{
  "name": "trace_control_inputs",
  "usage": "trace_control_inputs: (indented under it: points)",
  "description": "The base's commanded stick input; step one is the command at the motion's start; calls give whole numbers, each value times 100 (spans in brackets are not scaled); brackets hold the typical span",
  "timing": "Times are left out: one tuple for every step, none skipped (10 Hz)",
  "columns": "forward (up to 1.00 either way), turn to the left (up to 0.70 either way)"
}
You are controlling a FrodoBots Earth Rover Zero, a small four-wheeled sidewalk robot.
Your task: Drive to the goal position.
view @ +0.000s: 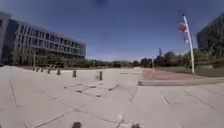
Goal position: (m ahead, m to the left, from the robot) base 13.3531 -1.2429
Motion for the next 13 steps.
trace_control_inputs:
  points:
    - [85,14]
    - [85,1]
    - [85,1]
    - [85,1]
    - [85,1]
    - [85,1]
    - [85,1]
    - [85,1]
    - [85,1]
    - [85,1]
    - [85,1]
    - [85,1]
    - [85,-3]
